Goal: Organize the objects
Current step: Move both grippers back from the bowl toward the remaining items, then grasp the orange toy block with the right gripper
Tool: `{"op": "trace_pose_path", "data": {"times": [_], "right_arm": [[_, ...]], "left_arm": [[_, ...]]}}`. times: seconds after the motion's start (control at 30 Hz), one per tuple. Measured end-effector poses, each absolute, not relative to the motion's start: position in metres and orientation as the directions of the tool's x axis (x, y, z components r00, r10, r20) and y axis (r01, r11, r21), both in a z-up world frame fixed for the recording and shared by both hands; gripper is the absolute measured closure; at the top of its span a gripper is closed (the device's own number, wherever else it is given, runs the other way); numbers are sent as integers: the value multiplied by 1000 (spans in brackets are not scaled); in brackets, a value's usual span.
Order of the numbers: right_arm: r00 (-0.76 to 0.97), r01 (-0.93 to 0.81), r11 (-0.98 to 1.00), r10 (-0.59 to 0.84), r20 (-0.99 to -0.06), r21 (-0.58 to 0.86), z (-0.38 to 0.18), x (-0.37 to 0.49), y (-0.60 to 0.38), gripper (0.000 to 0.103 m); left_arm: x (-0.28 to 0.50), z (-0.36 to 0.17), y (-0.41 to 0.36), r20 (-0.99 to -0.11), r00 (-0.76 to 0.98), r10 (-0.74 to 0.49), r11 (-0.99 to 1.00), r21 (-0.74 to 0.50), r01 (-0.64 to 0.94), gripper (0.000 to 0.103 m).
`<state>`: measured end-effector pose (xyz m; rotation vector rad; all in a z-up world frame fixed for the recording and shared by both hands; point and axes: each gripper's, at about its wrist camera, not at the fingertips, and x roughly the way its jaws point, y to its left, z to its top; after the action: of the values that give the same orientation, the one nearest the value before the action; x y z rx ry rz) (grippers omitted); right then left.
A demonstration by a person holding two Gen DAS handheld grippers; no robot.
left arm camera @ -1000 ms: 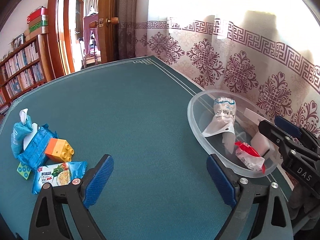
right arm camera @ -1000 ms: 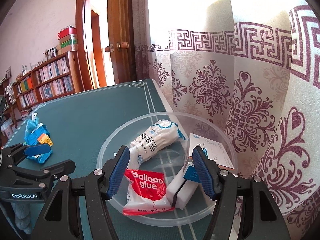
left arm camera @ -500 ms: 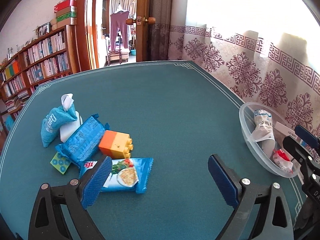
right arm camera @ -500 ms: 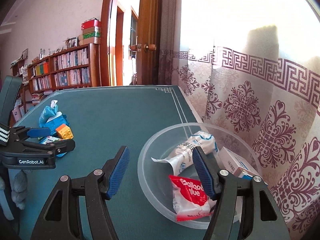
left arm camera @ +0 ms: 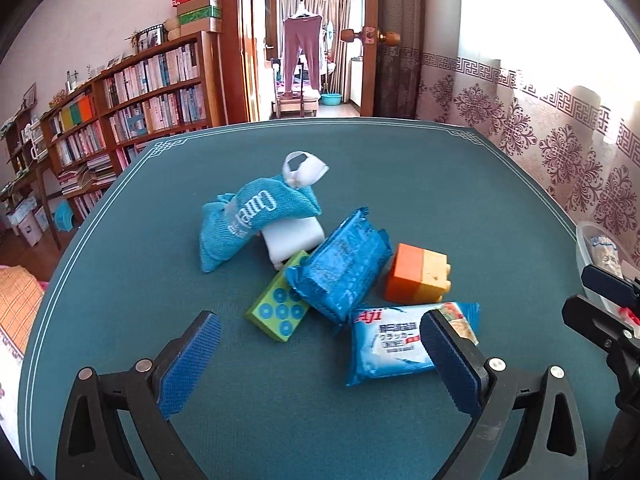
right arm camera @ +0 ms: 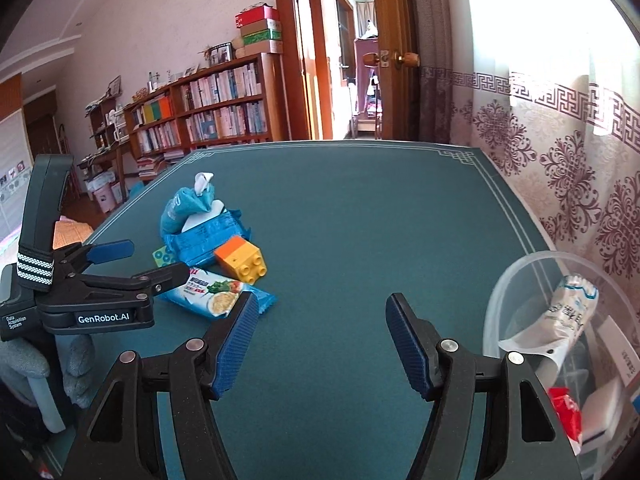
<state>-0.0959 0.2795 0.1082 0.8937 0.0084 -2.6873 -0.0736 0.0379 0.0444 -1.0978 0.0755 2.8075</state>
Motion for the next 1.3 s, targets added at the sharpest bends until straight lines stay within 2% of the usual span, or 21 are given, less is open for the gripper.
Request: {"op": "trace_pose_path", "data": {"times": [0.33, 0.73, 0.83, 0.93, 1.3], "right_arm": [[-669, 352, -921, -373, -643, 168, 92, -139, 232, 35], [-603, 368, -909, -392, -695, 193, 70, -186, 201, 36], [-594, 367, -909, -392, -703, 197, 65, -192, 199, 40], [-595, 370, -911, -385, -706, 185, 64, -195, 197, 49], [-578, 419, -893, -402, -710, 164, 63, -182, 192, 51]], "left_arm": [[-85, 32, 7, -696, -715, 65, -997, -25, -67, 1], [-92, 26, -5, -709, -704, 38, -999, -31, -23, 1], [-93, 24, -6, -711, -702, 37, -999, -33, -20, 1], [-94, 23, -5, -716, -698, 35, -999, -29, -20, 1], [-95, 21, -7, -725, -688, 38, -999, -36, -18, 1]]}}
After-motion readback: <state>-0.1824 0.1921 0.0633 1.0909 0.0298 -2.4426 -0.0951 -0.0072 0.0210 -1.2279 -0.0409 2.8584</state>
